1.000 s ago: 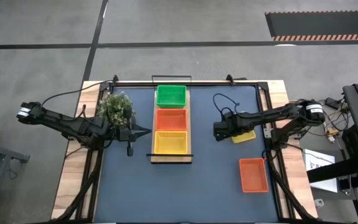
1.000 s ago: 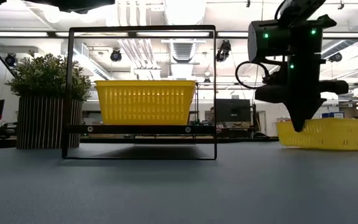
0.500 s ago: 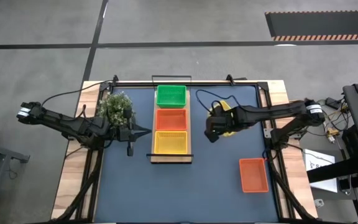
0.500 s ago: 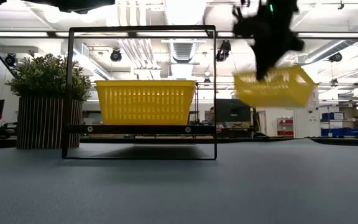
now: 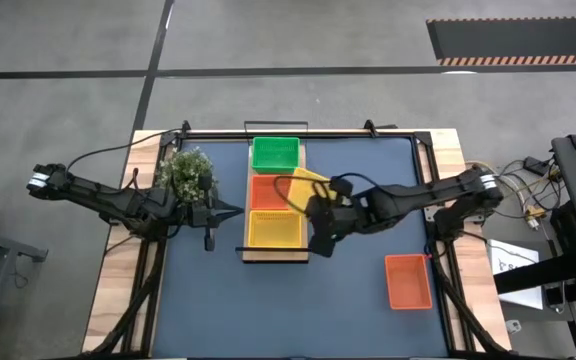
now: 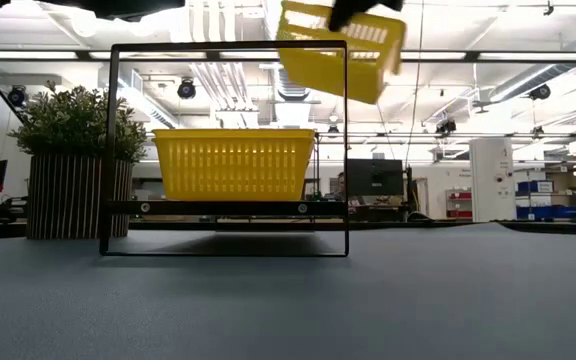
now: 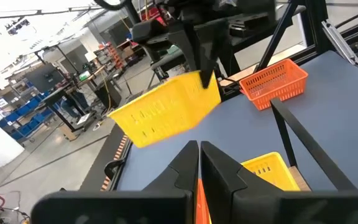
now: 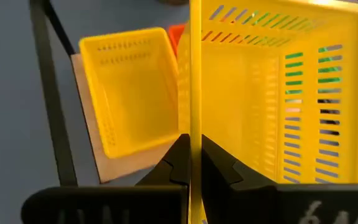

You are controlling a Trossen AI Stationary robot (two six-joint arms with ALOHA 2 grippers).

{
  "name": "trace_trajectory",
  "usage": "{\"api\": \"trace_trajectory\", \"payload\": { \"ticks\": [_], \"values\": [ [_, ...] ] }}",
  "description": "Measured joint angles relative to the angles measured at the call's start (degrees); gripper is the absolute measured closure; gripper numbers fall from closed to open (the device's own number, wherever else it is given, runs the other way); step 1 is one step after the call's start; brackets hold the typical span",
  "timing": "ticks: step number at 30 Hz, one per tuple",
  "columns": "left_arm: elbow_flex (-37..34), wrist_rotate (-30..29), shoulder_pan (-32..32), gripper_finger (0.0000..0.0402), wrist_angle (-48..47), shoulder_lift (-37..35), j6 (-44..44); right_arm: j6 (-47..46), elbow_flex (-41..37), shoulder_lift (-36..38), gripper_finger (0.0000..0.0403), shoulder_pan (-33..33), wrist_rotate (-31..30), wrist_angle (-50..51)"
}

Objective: Stack baskets on shelf by color
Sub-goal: Stack the yellow bin on the yellow bin on the shelf

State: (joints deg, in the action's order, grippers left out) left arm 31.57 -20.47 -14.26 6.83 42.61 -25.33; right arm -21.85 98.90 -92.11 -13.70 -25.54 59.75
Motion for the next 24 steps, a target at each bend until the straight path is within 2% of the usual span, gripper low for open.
{"api": "trace_trajectory", "payload": {
  "ticks": [4, 12, 15, 24],
  "values": [
    [-0.02, 0.0, 0.0, 0.04, 0.04, -0.02, -0.6, 5.16, 6.34, -5.54, 0.0394, -0.3, 0.7, 0.48],
    [0.31, 0.0, 0.0, 0.04, 0.45, -1.89, -0.85, 12.89, 17.93, -15.22, 0.0394, 1.21, 6.59, 2.75],
    [0.31, 0.0, 0.0, 0.04, 0.24, -2.71, -0.61, 14.06, 20.5, -17.62, 0.0394, 2.08, 11.4, 2.51],
    [0.04, 0.0, -0.02, 0.04, -0.18, -3.23, -0.5, 15.89, 24.64, -23.3, 0.0394, 3.94, 18.58, 2.95]
  ]
}}
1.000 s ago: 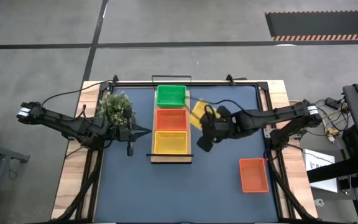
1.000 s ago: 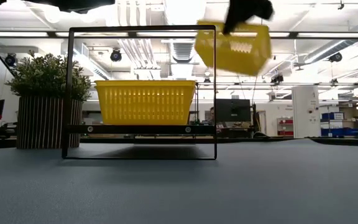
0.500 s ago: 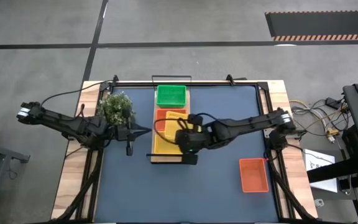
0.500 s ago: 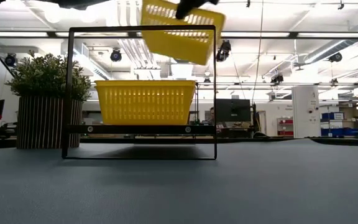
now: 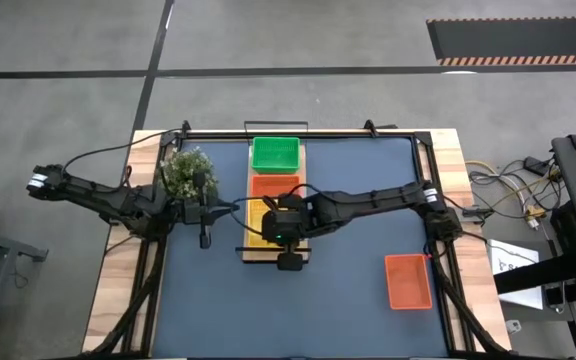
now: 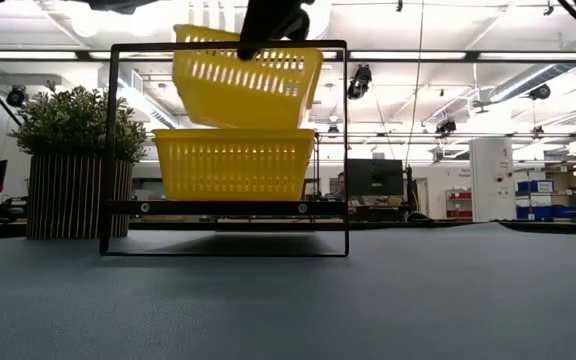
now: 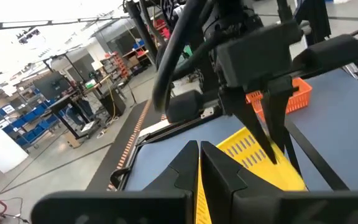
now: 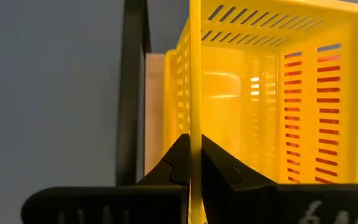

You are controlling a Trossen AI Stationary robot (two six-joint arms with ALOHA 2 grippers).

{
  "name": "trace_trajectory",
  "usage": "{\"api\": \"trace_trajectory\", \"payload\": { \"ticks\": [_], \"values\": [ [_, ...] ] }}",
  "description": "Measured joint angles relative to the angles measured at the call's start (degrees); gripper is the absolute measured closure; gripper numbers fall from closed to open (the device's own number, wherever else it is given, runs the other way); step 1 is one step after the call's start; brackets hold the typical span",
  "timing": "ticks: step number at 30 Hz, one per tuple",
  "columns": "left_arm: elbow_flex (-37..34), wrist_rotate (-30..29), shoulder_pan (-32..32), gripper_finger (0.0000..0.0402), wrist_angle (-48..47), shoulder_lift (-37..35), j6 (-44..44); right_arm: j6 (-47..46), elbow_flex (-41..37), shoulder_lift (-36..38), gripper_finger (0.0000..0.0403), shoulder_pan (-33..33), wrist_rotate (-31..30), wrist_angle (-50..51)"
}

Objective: Stack baskets on shelf by color
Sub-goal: Stack the yellow bin on the yellow bin on the shelf

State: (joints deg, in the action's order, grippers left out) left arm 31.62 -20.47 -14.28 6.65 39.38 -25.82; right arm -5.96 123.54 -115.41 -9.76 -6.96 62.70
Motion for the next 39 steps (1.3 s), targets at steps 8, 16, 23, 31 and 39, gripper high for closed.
{"api": "trace_trajectory", "payload": {
  "ticks": [8, 16, 23, 31, 39],
  "values": [
    [-0.06, 0.02, 0.0, 0.04, 0.0, -0.06, 0.04, 0.07, -0.39, -0.64, 0.0394, 1.16, 1.13, -0.03],
    [-0.11, 0.02, 0.0, 0.04, 0.04, -0.04, 0.09, 1.68, -0.89, -0.66, 0.0368, 1.62, 1.03, -0.75],
    [-0.11, 0.02, 0.0, 0.04, 0.05, -0.02, 0.09, 1.78, -1.68, -0.66, 0.0322, 2.36, 0.96, -1.56],
    [-0.11, 0.02, 0.0, 0.04, 0.08, 0.01, 0.09, 2.6, 0.32, -0.53, 0.0295, 2.16, 1.05, -0.98],
    [-0.11, 0.04, 0.0, 0.04, 0.1, 0.22, 0.04, 5.11, 2.62, -0.34, 0.0357, 2.25, 1.17, -0.44]
  ]
}}
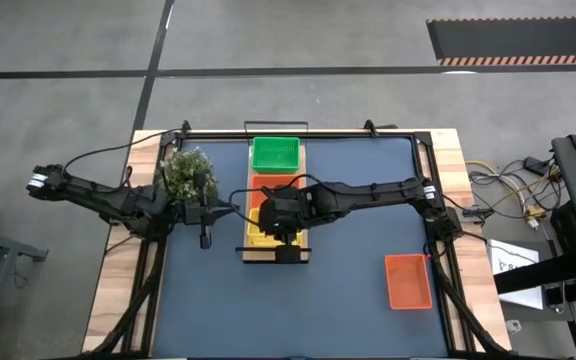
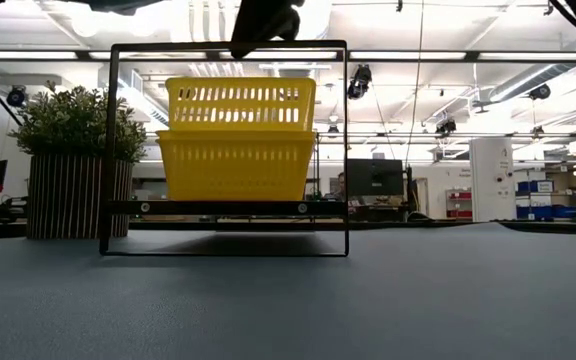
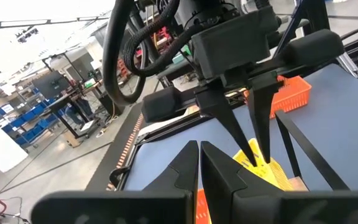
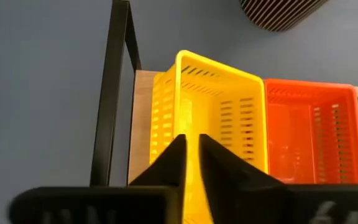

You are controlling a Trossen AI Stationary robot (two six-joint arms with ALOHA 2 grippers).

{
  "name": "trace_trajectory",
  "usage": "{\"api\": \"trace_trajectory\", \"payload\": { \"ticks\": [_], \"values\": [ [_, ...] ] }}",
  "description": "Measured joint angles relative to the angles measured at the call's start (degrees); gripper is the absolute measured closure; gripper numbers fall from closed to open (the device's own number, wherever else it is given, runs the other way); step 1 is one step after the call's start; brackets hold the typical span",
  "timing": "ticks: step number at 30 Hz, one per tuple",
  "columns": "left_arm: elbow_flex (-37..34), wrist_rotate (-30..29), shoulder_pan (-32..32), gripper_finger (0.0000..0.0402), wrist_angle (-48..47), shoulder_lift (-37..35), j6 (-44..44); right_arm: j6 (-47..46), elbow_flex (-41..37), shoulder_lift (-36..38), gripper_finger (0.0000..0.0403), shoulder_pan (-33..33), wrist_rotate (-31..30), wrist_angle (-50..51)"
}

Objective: Stack baskets on shelf by color
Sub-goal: Stack the yellow bin on the yellow bin on the shelf

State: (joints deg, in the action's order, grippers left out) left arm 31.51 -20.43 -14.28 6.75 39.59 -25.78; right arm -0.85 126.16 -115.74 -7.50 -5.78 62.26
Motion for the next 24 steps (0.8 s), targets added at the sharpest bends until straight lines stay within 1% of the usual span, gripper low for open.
{"api": "trace_trajectory", "payload": {
  "ticks": [2, 4, 10, 14, 19, 24],
  "values": [
    [0.0, 0.0, 0.0, 0.04, 0.0, 0.0, -0.02, 0.2, -0.63, 0.01, 0.0384, 0.07, 0.0, -1.01],
    [0.0, 0.0, 0.0, 0.04, 0.09, 0.0, -0.04, 0.14, -1.63, 0.02, 0.039, 0.17, 0.0, -2.27],
    [0.0, 0.0, 0.02, 0.04, 0.04, 0.02, -0.04, -0.09, -5.79, 0.02, 0.0394, 0.4, 0.35, -6.07],
    [0.0, 0.0, 0.01, 0.04, -0.04, 0.02, -0.06, -0.76, -8.48, 0.0, 0.0394, 0.56, 2.73, -8.15],
    [0.0, 0.0, 0.0, 0.04, -0.07, 0.02, -0.05, -0.73, -8.36, 0.06, 0.0394, 0.56, 2.8, -8.74],
    [0.0, 0.0, 0.01, 0.04, -0.06, 0.02, -0.04, 0.23, -6.19, 0.32, 0.0394, 0.56, 2.64, -8.16]
  ]
}}
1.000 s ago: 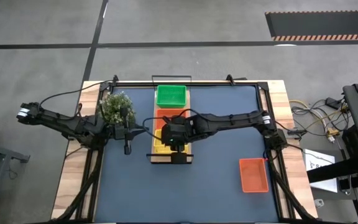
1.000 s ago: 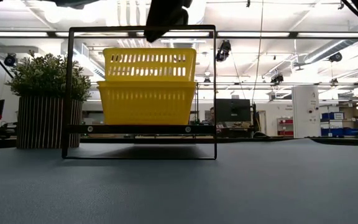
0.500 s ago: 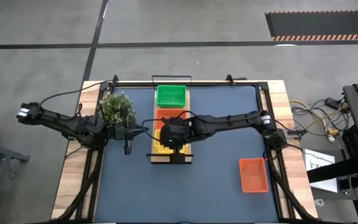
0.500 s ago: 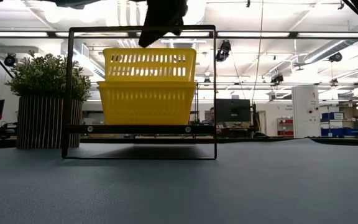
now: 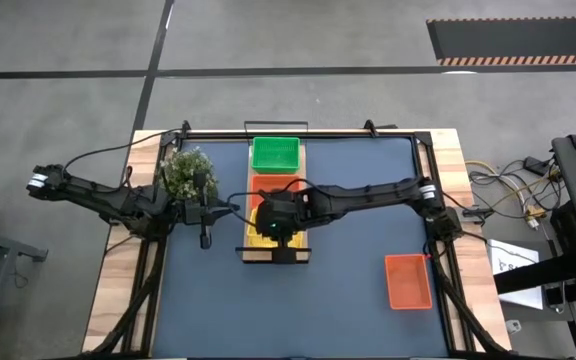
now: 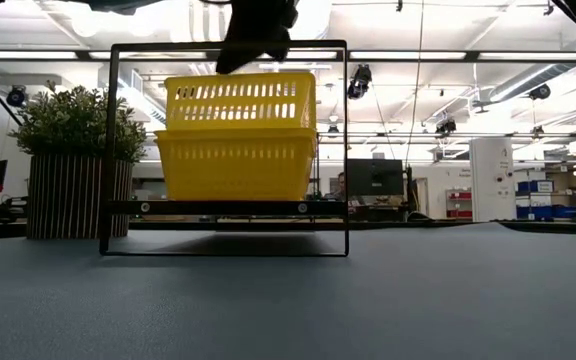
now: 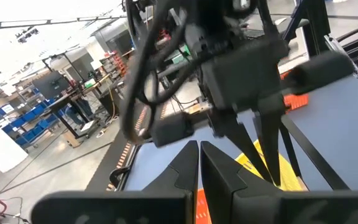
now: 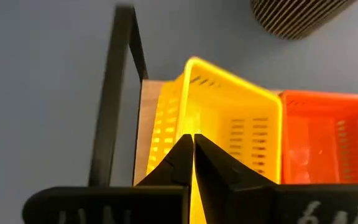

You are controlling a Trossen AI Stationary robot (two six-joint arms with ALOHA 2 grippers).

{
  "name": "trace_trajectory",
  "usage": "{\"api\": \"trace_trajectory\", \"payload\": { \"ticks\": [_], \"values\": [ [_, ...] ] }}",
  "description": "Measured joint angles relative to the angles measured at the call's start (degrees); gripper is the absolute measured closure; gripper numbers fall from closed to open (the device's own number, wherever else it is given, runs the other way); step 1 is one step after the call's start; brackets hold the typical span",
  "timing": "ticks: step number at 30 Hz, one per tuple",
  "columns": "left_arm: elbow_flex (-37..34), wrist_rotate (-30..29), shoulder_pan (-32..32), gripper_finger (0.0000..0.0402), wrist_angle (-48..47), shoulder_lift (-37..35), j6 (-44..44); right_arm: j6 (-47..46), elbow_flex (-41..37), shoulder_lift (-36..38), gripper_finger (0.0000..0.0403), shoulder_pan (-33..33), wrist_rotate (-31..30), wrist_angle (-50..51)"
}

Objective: Stack baskets on shelf by color
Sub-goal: Stack the yellow bin on the yellow bin on the shelf

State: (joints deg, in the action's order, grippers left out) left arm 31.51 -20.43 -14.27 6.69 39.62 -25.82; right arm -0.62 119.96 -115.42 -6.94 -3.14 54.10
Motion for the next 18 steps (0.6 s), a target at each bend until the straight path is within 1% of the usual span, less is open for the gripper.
{"api": "trace_trajectory", "payload": {
  "ticks": [5, 13, 18],
  "values": [
    [0.0, 0.0, 0.01, 0.04, 0.01, 0.0, 0.0, 1.27, 0.98, 0.33, 0.0394, 0.0, 0.17, -0.91],
    [0.0, 0.0, 0.01, 0.04, 0.03, 0.02, 0.0, 0.61, -2.9, -0.06, 0.0394, 0.04, 0.61, -1.92],
    [0.0, 0.0, 0.0, 0.04, 0.02, 0.02, 0.0, 0.63, -2.69, 0.3, 0.0394, 0.04, -0.01, -1.93]
  ]
}}
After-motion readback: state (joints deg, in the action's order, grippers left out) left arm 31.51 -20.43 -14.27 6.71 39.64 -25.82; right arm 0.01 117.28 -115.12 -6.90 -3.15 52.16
